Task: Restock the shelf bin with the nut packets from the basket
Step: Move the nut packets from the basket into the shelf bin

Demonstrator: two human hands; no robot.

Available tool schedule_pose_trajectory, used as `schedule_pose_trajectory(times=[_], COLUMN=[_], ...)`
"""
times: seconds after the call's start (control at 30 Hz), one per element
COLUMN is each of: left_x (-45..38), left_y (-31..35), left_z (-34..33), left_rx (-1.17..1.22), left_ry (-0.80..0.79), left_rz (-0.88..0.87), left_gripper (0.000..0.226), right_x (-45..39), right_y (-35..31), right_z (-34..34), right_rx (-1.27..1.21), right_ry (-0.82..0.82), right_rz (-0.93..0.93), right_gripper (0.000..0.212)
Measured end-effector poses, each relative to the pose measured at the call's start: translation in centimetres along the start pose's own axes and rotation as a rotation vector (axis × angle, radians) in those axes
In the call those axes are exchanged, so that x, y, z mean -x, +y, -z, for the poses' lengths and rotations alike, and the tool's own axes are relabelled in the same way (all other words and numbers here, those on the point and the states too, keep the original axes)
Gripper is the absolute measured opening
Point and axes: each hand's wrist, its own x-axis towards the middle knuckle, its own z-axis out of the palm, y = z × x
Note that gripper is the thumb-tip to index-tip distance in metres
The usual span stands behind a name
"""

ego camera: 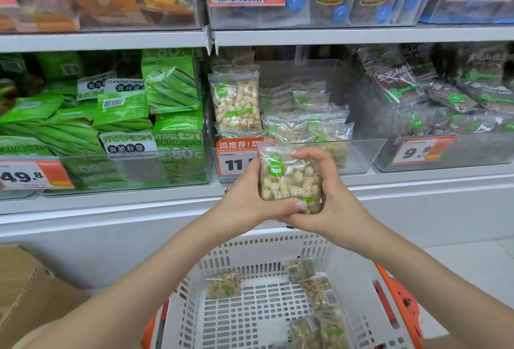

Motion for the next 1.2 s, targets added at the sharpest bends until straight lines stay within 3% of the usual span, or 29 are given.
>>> schedule_pose_trajectory(times=[0.13, 0.3, 0.37, 0.53, 0.7, 0.9, 1.03, 1.1, 1.2], left_x=[-0.5, -2.0, -2.9, -4.5, -4.7, -5.1, -5.4, -5.4, -5.5], left_y=[0.0, -0.5, -0.7, -1.7, -2.6, -3.3, -3.5, -3.5, -3.6], left_z=[1.1, 4.2, 4.8, 5.3, 7.0, 7.3, 7.6, 7.7, 7.6], left_rx=[-0.253, -1.195, -1.388, -1.571, -1.638, -1.621, -1.627, -1.635, -1.626], left_ry=[0.037, 0.421, 0.434, 0.288, 0.273, 0.323, 0.335, 0.335, 0.343], left_rz=[-0.110, -0.500, -0.535, -0.461, -0.495, -0.567, -0.593, -0.596, -0.585], left_gripper=[0.050, 0.047, 0.049, 0.076, 0.071, 0.074, 0.076, 0.077, 0.078], right_x=[-0.6, -4.2, -6.5, -13.2, -19.8, -26.0, -29.1, -29.7, -30.1], right_y=[-0.7, -1.8, -1.9, -1.3, 0.1, 2.4, 3.2, 4.0, 5.2], right_z=[1.2, 5.7, 7.7, 10.2, 10.7, 11.4, 11.8, 11.3, 11.1], right_rx=[-0.005, 0.048, 0.107, 0.266, 0.483, 0.534, 0.588, 0.710, 0.656], right_ry=[0.029, 0.190, 0.211, 0.236, 0.262, 0.248, 0.121, 0.064, 0.083], right_rz=[0.019, 0.065, 0.065, 0.036, 0.016, -0.026, 0.002, -0.031, -0.033], right_gripper=[0.077, 0.079, 0.078, 0.082, 0.089, 0.094, 0.094, 0.112, 0.105])
